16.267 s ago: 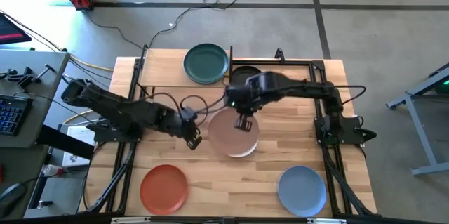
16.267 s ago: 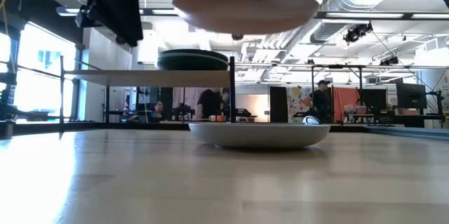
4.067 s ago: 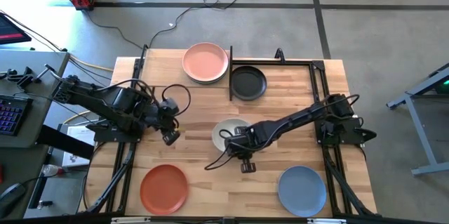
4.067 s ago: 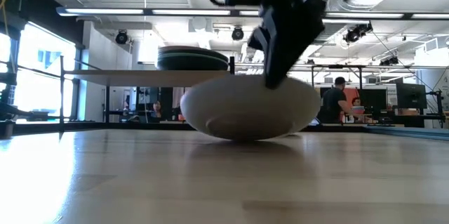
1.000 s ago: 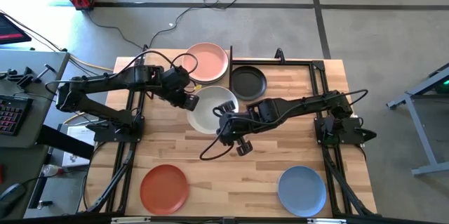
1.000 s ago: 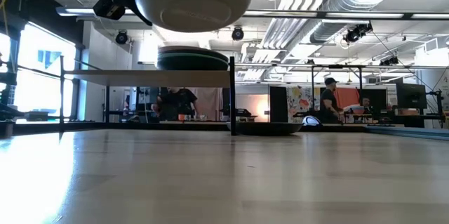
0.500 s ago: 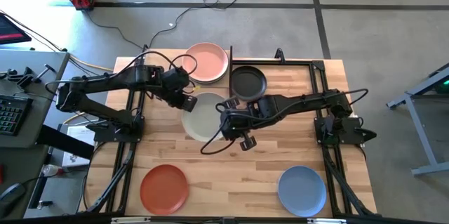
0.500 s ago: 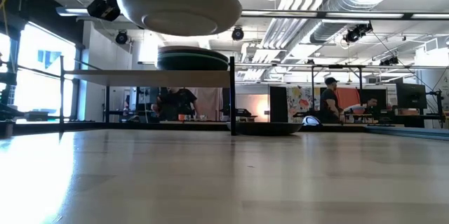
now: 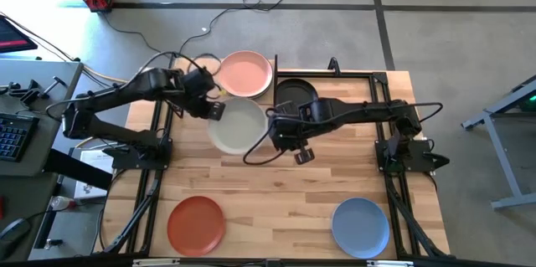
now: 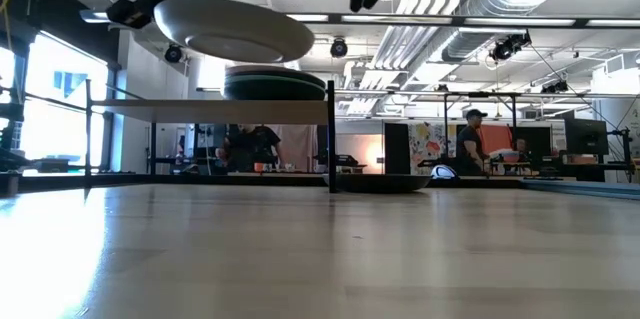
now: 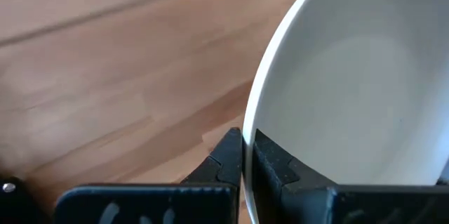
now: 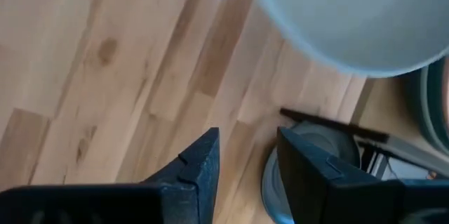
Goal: Place and stack plates onto a shelf
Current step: Put the white plate on the shelf
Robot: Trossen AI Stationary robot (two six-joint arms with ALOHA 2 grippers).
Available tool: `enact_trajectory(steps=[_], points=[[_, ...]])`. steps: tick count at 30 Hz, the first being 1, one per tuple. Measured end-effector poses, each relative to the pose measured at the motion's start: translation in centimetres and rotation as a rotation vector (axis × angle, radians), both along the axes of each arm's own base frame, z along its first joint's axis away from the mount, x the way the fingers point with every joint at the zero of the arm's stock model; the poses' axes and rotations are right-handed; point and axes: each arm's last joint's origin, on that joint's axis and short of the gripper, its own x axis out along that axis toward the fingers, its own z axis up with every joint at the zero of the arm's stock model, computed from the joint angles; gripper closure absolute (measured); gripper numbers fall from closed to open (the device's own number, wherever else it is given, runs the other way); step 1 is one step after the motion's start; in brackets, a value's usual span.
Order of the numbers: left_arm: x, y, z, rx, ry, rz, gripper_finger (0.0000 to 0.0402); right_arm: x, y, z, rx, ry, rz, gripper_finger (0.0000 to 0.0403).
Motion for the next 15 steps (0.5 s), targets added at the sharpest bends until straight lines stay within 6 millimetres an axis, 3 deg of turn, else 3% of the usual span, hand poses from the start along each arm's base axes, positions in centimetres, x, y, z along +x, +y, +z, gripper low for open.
enact_trajectory(steps=[15], points=[[-6.8,3.2,2.6,0.169,-0.054,0.363,0.0397,-0.5,-3.8,-0.2,-0.002,0.07,-0.098,0.0284]])
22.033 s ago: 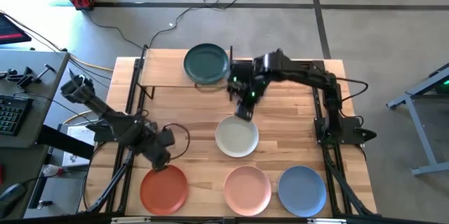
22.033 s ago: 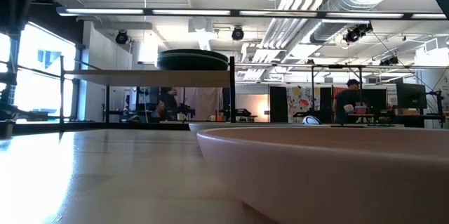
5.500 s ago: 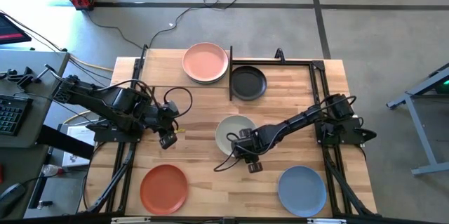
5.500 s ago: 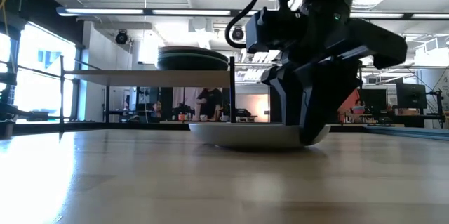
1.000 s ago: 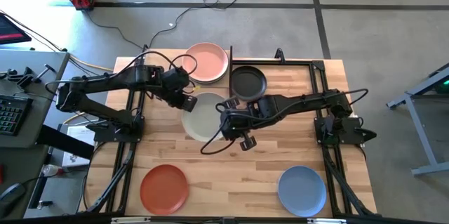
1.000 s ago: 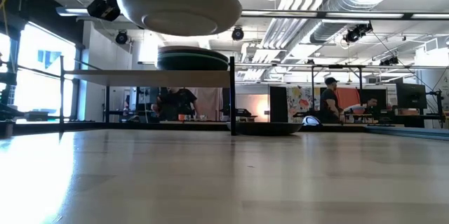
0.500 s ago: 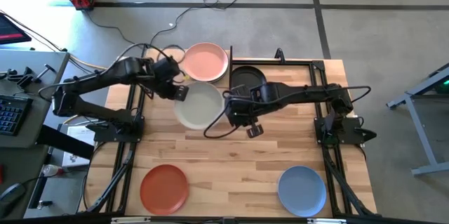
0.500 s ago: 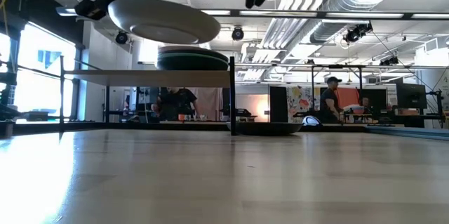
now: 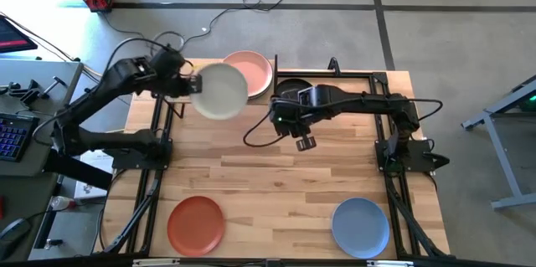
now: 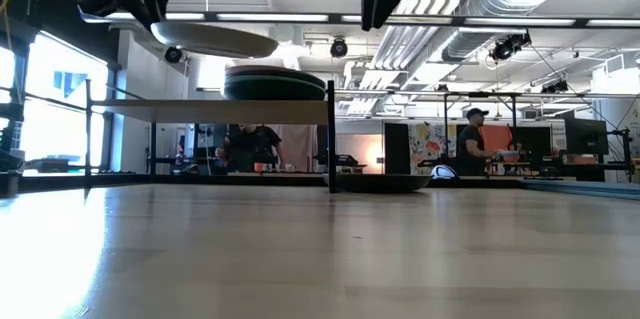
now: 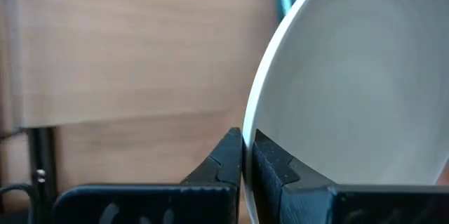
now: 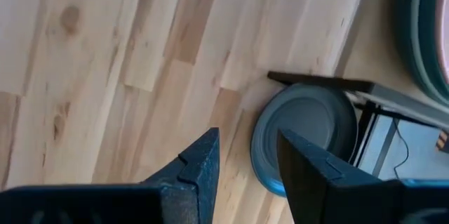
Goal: Place and stack plates onto a shelf
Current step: Put the white plate on the shelf
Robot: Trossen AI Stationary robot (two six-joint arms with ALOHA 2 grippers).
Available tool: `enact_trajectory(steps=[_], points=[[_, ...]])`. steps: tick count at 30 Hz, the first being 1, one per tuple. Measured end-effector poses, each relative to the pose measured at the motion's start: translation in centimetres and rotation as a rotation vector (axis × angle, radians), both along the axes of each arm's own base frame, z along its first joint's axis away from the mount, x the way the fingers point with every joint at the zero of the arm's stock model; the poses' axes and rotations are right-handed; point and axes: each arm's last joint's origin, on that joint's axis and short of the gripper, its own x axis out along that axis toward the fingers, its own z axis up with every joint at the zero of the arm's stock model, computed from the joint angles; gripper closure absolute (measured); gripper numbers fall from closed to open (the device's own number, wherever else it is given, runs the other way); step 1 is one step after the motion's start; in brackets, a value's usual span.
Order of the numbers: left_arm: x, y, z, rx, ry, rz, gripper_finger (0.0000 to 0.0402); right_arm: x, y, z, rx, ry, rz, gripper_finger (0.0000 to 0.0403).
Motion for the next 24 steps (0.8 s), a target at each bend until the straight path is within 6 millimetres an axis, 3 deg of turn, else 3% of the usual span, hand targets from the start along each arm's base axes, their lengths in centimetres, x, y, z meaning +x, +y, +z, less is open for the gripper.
enact_trajectory(steps=[10,24], points=[[-3.3,2.5,0.5,0.121,0.061,0.309,0.0396,-0.8,-3.3,-0.2,-0.007,0.078,-0.054,0.0284],[-6.1,4.2,0.4,0.115,0.093,0.499,0.0396,-1.7,-6.6,-0.2,0.023,0.116,-0.114,0.0284]])
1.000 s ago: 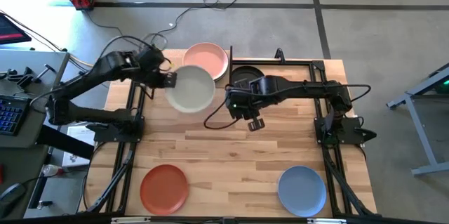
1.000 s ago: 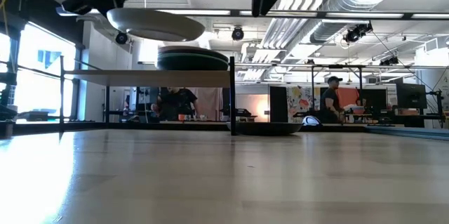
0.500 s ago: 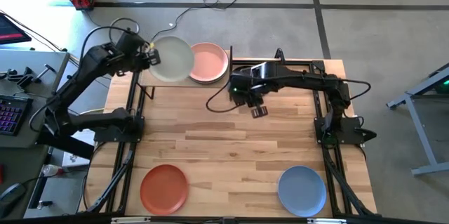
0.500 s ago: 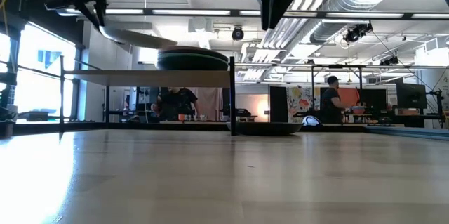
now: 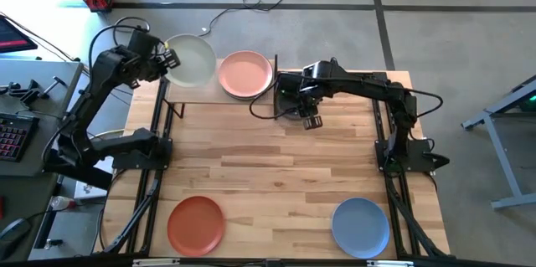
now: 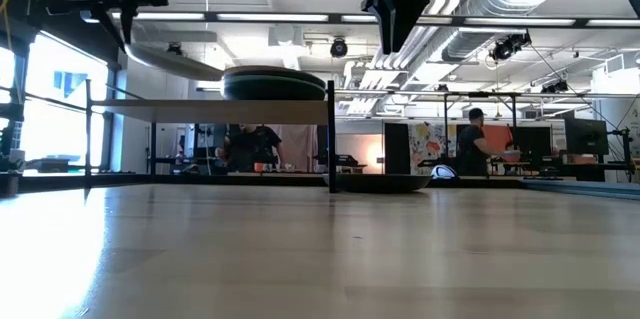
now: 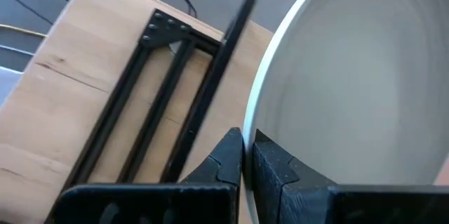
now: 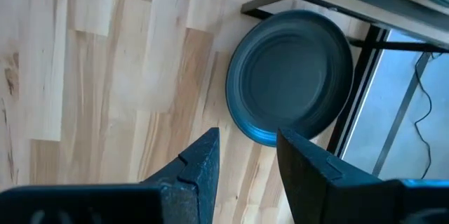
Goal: Place and stack plates onto a shelf
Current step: Put the white plate on the shelf
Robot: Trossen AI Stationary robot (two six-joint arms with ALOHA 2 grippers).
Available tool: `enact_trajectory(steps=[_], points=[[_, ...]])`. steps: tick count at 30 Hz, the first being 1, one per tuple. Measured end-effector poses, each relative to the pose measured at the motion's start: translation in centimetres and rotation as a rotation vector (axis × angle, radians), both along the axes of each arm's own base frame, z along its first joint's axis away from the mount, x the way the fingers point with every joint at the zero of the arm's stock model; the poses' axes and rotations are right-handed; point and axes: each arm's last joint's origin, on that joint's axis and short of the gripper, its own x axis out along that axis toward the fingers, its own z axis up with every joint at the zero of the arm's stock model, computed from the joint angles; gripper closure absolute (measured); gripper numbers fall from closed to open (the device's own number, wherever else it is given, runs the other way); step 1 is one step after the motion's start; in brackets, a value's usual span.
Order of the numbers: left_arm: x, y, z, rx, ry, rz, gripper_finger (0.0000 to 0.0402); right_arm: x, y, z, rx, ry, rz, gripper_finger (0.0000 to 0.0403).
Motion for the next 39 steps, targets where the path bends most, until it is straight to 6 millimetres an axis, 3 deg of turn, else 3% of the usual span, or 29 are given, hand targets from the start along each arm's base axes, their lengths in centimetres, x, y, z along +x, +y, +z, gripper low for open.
enact_trajectory(steps=[7,39], points=[[-0.7,0.6,-0.3,-0.025,0.024,0.035,0.0396,0.2,-0.2,0.0,-0.004,-0.02,-0.001,0.0284],[1.9,4.6,-3.9,-0.294,0.043,-0.057,0.0389,0.4,-0.5,0.1,-0.011,-0.054,-0.008,0.0284]])
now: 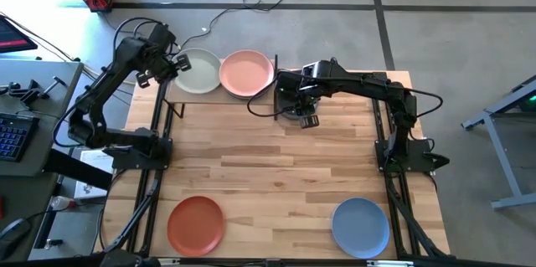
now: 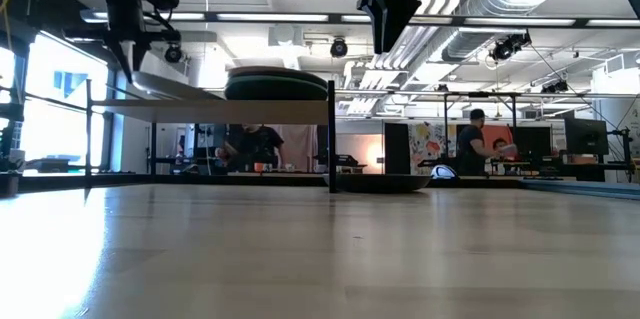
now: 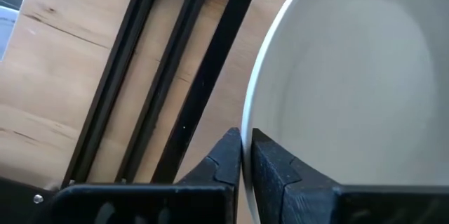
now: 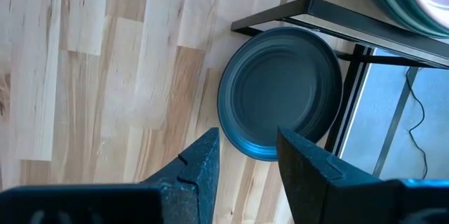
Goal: Place and stack plates onto a shelf
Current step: Put the white plate on the shelf
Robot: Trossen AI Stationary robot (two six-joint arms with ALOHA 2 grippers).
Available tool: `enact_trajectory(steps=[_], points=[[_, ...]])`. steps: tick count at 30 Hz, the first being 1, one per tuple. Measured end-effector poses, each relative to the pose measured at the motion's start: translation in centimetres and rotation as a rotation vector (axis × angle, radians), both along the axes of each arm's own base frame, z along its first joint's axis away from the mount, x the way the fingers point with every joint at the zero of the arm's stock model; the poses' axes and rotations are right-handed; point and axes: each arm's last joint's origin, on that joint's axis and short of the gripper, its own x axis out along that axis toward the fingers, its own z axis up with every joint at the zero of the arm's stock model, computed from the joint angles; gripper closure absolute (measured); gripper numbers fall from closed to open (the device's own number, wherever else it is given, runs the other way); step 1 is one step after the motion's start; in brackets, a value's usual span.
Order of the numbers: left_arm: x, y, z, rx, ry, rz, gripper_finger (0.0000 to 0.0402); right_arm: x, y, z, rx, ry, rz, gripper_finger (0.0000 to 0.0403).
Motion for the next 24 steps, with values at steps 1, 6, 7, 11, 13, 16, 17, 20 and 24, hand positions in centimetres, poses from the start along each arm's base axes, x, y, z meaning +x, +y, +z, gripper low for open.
enact_trajectory(steps=[1,6,7,11,13,16,17,20,24], points=[[0.02,0.04,-0.04,-0.002,0.002,-0.005,0.0387,0.0,0.0,0.0,0.0,0.0,0.0,0.0284],[0.05,0.1,-0.11,-0.006,0.011,-0.027,0.0377,0.0,0.0,0.0,0.0,0.0,-0.001,0.0284],[0.05,0.09,-0.11,-0.006,0.016,-0.045,0.0375,0.0,0.0,0.0,0.0,0.0,-0.002,0.0284],[0.07,0.08,-0.11,-0.007,0.02,-0.077,0.0363,0.0,0.0,0.0,0.003,-0.004,-0.017,0.0284],[0.09,0.08,-0.11,-0.009,0.017,-0.091,0.0356,-0.01,0.0,0.0,0.004,-0.004,-0.019,0.0284],[0.1,0.06,-0.11,-0.009,0.025,-0.12,0.0344,-0.01,0.0,0.0,0.004,-0.004,-0.019,0.0284],[0.09,0.05,-0.12,-0.011,0.027,-0.125,0.034,-0.01,0.0,0.0,0.004,-0.004,-0.019,0.0284],[0.05,-0.04,-0.15,-0.02,0.035,-0.138,0.033,-0.01,0.0,0.0,0.004,-0.003,-0.019,0.0284],[-0.05,-0.25,-0.21,-0.044,0.044,-0.138,0.0322,-0.01,0.0,0.0,0.004,-0.004,-0.02,0.0284]])
